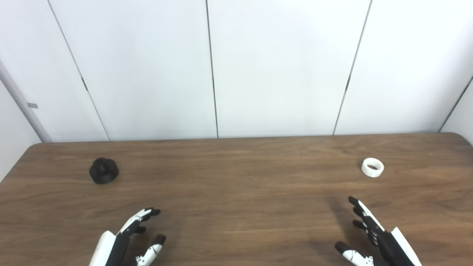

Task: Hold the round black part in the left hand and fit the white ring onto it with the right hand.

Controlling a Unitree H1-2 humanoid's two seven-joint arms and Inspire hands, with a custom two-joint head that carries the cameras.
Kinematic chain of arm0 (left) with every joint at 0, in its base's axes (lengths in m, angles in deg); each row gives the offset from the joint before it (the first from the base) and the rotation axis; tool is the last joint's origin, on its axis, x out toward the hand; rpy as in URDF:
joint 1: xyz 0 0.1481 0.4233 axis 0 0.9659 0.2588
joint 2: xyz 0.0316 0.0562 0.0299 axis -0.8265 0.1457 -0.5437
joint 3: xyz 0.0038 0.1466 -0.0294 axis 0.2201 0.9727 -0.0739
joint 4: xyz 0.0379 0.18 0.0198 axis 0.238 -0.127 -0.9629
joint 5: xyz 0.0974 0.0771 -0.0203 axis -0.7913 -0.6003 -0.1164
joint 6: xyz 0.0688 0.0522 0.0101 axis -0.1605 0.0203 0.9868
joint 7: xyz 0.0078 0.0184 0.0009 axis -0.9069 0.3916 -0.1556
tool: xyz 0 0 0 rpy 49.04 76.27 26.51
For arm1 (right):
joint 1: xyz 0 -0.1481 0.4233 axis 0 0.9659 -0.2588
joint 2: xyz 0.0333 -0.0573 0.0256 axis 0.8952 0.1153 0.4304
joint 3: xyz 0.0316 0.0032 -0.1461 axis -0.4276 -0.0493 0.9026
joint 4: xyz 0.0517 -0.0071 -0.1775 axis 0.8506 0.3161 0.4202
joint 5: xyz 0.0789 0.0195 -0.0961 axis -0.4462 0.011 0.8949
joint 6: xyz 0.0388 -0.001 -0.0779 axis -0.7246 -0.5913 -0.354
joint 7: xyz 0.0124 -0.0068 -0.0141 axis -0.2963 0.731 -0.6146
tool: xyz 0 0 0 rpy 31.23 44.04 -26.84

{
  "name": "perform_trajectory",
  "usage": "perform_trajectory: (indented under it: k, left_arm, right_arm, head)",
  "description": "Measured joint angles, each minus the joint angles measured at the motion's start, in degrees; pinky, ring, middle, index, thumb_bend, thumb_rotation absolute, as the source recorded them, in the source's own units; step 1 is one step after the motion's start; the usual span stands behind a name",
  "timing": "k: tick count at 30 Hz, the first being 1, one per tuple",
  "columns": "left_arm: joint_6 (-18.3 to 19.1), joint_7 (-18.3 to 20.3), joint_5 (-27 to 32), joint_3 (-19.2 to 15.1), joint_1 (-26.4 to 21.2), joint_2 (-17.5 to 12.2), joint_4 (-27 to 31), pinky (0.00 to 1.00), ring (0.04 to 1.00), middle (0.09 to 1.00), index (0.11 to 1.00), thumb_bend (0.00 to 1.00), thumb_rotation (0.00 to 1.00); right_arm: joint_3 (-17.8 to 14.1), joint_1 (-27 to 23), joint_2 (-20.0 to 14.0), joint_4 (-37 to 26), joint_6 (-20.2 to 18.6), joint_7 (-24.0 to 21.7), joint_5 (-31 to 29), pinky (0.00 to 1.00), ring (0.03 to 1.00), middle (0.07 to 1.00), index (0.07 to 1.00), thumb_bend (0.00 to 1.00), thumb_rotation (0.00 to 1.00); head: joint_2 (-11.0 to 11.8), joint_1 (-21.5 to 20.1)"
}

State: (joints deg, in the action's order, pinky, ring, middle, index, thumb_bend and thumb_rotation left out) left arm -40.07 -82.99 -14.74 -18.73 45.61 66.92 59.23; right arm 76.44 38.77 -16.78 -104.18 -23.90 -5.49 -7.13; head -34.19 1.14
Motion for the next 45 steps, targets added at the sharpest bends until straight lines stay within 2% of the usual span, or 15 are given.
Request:
perform_trajectory:
  k: [13,21,24,25,27,30,32,33,34,36,38,41,42,43,45]
  left_arm:
    - [0.00,-0.02,0.36,-0.01,-0.23,-0.11,-0.07,0.72,0.847,0.879,0.809,0.48,0.56]
    - [0.00,-0.07,0.34,0.00,-0.24,-0.12,-0.14,0.73,0.843,0.879,0.809,0.47,0.55]
    - [-0.07,-0.13,0.35,0.01,-0.31,-0.12,-0.27,0.72,0.842,0.877,0.809,0.50,0.55]
    - [-0.14,-0.19,0.38,-0.01,-0.33,-0.11,-0.30,0.72,0.843,0.878,0.807,0.53,0.52]
    - [-0.71,-0.67,0.50,-0.15,-0.37,-0.04,-0.57,0.71,0.834,0.865,0.781,0.59,0.39]
    - [-3.84,-3.80,-0.16,-1.31,-0.35,1.33,-2.30,0.70,0.796,0.813,0.676,0.62,0.18]
    - [-6.16,-7.53,-0.60,-3.71,-0.42,3.31,-2.40,0.70,0.784,0.798,0.642,0.61,0.14]
    - [-7.03,-9.46,-0.63,-4.73,-0.54,4.30,-2.41,0.69,0.771,0.775,0.553,0.55,0.09]
    - [-7.67,-11.05,-0.78,-5.86,-0.67,5.32,-2.42,0.69,0.766,0.765,0.523,0.53,0.08]
    - [-7.84,-14.29,-1.13,-8.34,-1.04,7.33,-2.44,0.72,0.786,0.773,0.497,0.51,0.07]
    - [-6.45,-16.41,-1.90,-10.42,-1.55,8.42,-2.53,0.74,0.808,0.790,0.493,0.51,0.07]
    - [-1.85,-16.79,-1.98,-13.24,-2.58,8.71,-2.72,0.83,0.894,0.872,0.494,0.51,0.07]
    - [-0.27,-16.80,-1.98,-14.10,-2.90,8.69,-2.71,0.91,0.935,0.907,0.494,0.51,0.07]
    - [1.70,-16.80,-2.01,-14.85,-3.33,8.67,-2.71,0.96,0.959,0.926,0.585,0.62,0.15]
    - [4.96,-16.79,-2.06,-16.08,-3.92,8.47,-2.67,0.99,0.991,0.964,0.690,0.76,0.25]
  right_arm:
    - [-0.25,-0.56,0.00,0.30,0.03,-0.17,-0.14,0.88,0.965,0.985,0.944,0.45,0.52]
    - [-0.25,-0.60,0.00,0.34,0.02,-0.36,-0.42,0.90,0.976,0.992,0.948,0.44,0.50]
    - [-0.24,-0.68,0.01,0.48,0.02,-0.36,-0.35,0.89,0.970,0.989,0.944,0.44,0.50]
    - [-0.24,-0.73,0.01,0.58,0.03,-0.36,-0.23,0.89,0.967,0.986,0.938,0.43,0.49]
    - [-0.23,-0.85,0.01,0.74,0.04,-0.35,-0.10,0.89,0.962,0.982,0.933,0.43,0.49]
    - [-0.24,-1.15,0.01,1.07,0.09,-0.35,-0.16,0.90,0.966,0.986,0.943,0.46,0.52]
    - [-0.27,-1.28,0.00,1.31,0.28,-0.35,-0.18,0.89,0.963,0.984,0.945,0.46,0.52]
    - [-0.28,-1.32,0.00,1.51,0.48,-0.34,-0.15,0.88,0.959,0.981,0.937,0.45,0.51]
    - [-0.31,-1.41,-0.01,1.75,0.74,-0.33,-0.13,0.88,0.958,0.980,0.933,0.45,0.51]
    - [-0.46,-1.51,-0.08,2.23,1.36,-0.27,-0.09,0.88,0.957,0.978,0.930,0.44,0.49]
    - [-0.52,-1.58,-0.39,2.46,1.75,-0.27,-0.11,0.88,0.957,0.978,0.929,0.44,0.49]
    - [-0.52,-1.97,-1.17,3.63,3.22,-0.28,-0.42,0.89,0.962,0.982,0.932,0.43,0.49]
    - [-0.60,-2.19,-1.38,4.17,3.80,-0.28,-0.80,0.90,0.966,0.985,0.935,0.42,0.48]
    - [-0.78,-2.35,-1.53,4.49,4.10,-0.28,-1.24,0.90,0.970,0.988,0.936,0.41,0.47]
    - [-0.94,-2.38,-1.65,4.57,4.25,-0.28,-1.40,0.89,0.963,0.981,0.927,0.41,0.47]
  head:
    - [0.53,-0.26]
    - [0.79,-0.18]
    - [1.23,-0.09]
    - [1.58,-0.17]
    - [1.76,-0.35]
    - [1.85,-0.18]
    - [1.93,0.09]
    - [2.02,0.17]
    - [2.37,0.52]
    - [2.55,0.96]
    - [2.55,1.32]
    - [2.64,2.28]
    - [2.64,2.46]
    - [2.72,2.98]
    - [3.07,4.12]
